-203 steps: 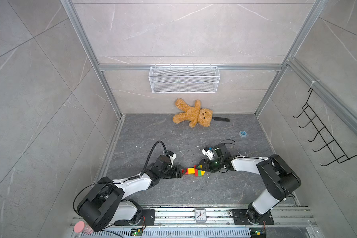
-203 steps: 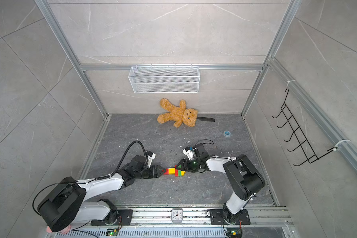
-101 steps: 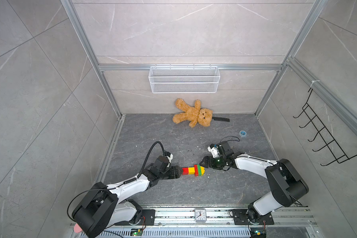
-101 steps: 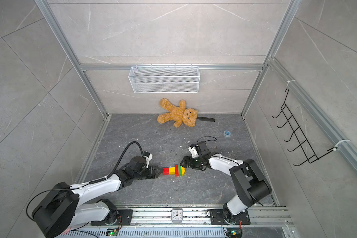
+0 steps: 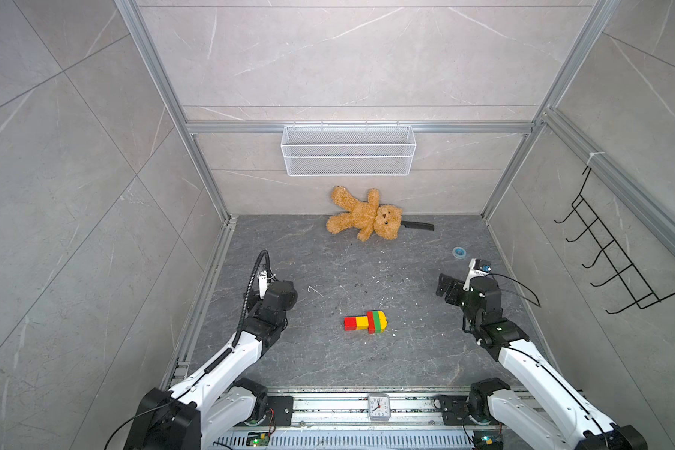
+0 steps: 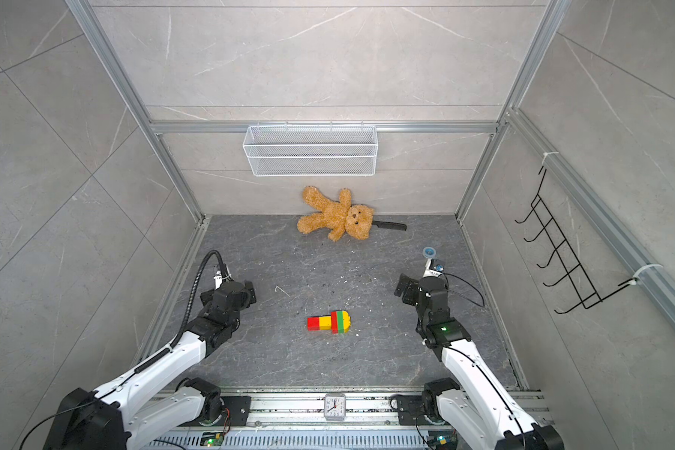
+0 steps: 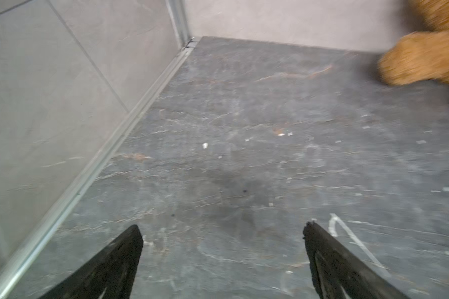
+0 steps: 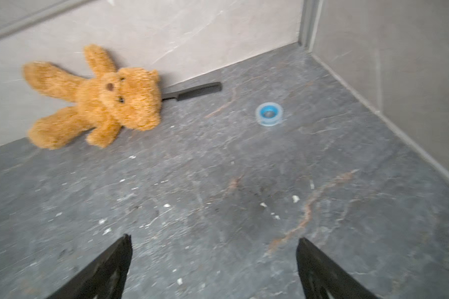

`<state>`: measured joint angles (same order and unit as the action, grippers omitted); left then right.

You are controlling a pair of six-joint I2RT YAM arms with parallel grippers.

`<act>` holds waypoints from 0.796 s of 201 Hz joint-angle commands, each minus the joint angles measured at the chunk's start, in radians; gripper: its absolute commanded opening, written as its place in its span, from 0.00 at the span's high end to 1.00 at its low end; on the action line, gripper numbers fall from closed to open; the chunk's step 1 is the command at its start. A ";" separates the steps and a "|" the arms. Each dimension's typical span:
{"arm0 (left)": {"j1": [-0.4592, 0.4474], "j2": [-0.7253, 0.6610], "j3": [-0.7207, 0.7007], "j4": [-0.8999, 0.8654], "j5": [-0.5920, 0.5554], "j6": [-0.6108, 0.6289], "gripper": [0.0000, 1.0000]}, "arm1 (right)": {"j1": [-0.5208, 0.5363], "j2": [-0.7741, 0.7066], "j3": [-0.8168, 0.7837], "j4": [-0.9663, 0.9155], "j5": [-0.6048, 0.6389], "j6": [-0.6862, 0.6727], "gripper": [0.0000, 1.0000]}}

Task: Assemble an ice cream with lego
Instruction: Reset both arms

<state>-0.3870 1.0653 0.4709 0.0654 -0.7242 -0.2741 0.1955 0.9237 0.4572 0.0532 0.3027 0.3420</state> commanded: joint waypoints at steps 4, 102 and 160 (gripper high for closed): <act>0.060 0.070 -0.046 0.350 -0.051 0.238 0.01 | -0.013 0.128 -0.087 0.308 0.203 -0.104 0.00; 0.326 0.362 -0.119 0.736 0.386 0.273 0.00 | -0.051 0.587 -0.214 1.045 0.050 -0.298 0.00; 0.399 0.435 -0.122 0.800 0.468 0.229 0.01 | -0.058 0.606 -0.148 0.955 0.035 -0.299 0.00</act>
<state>0.0132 1.4990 0.3347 0.8040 -0.3080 -0.0246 0.1429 1.5311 0.2996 1.0061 0.3531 0.0551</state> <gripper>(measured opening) 0.991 0.995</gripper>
